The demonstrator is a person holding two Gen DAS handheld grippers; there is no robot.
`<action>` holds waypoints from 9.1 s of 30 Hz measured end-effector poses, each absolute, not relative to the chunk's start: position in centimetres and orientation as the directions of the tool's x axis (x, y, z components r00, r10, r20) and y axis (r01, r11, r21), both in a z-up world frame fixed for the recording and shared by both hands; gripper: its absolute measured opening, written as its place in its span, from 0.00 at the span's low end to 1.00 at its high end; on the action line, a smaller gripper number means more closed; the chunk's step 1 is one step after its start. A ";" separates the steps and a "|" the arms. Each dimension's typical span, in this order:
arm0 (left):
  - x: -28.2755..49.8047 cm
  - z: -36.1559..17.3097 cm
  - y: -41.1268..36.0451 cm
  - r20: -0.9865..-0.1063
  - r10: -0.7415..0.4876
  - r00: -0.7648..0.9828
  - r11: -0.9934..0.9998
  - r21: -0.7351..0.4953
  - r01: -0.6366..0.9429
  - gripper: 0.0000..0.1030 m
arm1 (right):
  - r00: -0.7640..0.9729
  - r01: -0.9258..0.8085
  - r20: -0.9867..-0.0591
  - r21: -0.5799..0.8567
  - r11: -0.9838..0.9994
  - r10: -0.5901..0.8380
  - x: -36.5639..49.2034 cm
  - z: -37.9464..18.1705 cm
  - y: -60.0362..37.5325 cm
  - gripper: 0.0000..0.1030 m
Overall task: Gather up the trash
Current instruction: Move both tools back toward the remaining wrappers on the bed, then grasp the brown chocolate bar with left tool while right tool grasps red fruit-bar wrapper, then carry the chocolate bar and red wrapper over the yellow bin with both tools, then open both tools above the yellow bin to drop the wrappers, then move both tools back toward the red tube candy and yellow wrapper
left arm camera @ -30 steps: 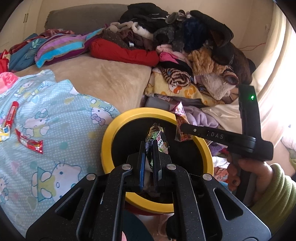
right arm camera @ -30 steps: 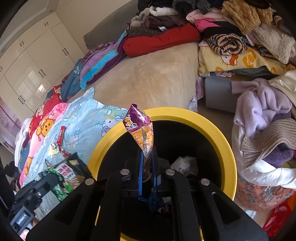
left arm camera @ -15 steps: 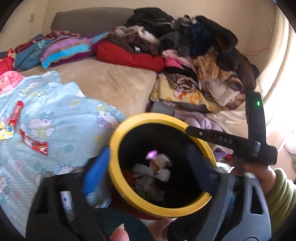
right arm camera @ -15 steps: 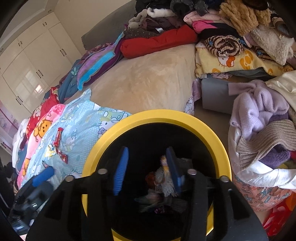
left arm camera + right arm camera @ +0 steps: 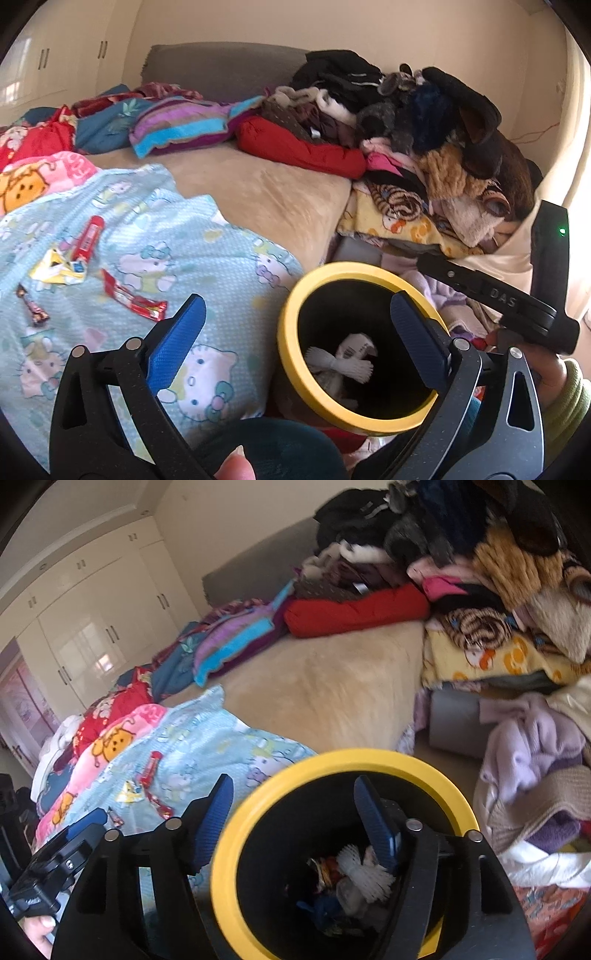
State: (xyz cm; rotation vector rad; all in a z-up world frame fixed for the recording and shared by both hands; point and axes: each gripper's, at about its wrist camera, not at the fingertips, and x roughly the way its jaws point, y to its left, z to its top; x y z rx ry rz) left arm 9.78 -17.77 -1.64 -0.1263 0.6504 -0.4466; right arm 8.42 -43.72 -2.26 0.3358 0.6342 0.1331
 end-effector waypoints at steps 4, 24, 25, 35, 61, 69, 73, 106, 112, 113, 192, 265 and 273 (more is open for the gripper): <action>9.6 -1.0 -16.8 -0.543 -0.419 0.728 0.908 -0.242 0.342 0.89 | 0.807 -0.055 -0.540 0.335 0.940 0.240 8.2 -1.5 -42.7 0.68; 9.1 0.7 -10.5 -0.475 -0.301 0.827 0.952 -0.198 0.232 0.89 | 0.778 -0.225 -0.529 0.270 0.936 0.339 7.3 -0.5 -34.7 0.70; 9.1 0.8 -10.2 -0.473 -0.294 0.831 0.954 -0.197 0.225 0.89 | 0.774 -0.232 -0.532 0.267 0.936 0.343 7.3 -0.6 -34.2 0.70; 10.0 0.3 -5.5 -0.459 -0.217 0.861 0.967 -0.218 0.128 0.89 | 0.731 -0.318 -0.564 0.215 0.923 0.383 8.4 -0.8 -28.8 0.70; 13.8 -6.6 6.6 -0.620 -0.035 0.784 0.936 -0.296 -0.192 0.89 | 0.515 -0.490 -0.776 0.084 0.868 0.365 19.5 -8.0 -15.9 0.68; 15.9 -9.3 7.6 -0.664 -0.051 0.746 0.915 -0.330 -0.230 0.76 | 0.433 -0.502 -0.833 0.096 0.860 0.345 22.8 -11.4 -13.9 0.63; 17.0 -10.6 8.2 -0.689 -0.050 0.723 0.909 -0.332 -0.253 0.65 | 0.384 -0.498 -0.861 0.110 0.860 0.333 23.8 -13.0 -13.1 0.34; 15.5 -6.0 4.3 -0.625 -0.149 0.767 0.934 -0.344 -0.099 0.16 | 0.556 -0.493 -0.683 0.189 0.849 0.474 16.5 -5.9 -17.8 0.11; 15.0 -3.7 2.1 -0.587 -0.181 0.789 0.946 -0.322 -0.023 0.16 | 0.575 -0.471 -0.678 0.183 0.863 0.457 14.8 -5.3 -20.0 0.11; 14.9 -3.5 1.8 -0.584 -0.185 0.791 0.947 -0.321 -0.015 0.16 | 0.580 -0.465 -0.675 0.185 0.866 0.456 14.5 -5.1 -20.5 0.11; 8.9 -1.7 -21.2 -0.593 -0.516 0.619 0.838 -0.197 0.509 0.16 | 0.734 -0.003 -0.649 0.294 0.956 0.202 8.8 -5.0 -44.9 0.12; 12.6 -2.2 -9.3 -0.575 -0.294 0.763 0.952 -0.244 0.183 0.90 | 0.718 -0.160 -0.626 0.280 0.947 0.306 9.6 -2.1 -34.9 0.73; 13.9 -3.2 -3.4 -0.581 -0.203 0.789 0.960 -0.277 0.043 0.90 | 0.697 -0.228 -0.631 0.255 0.940 0.340 12.1 -1.7 -30.4 0.73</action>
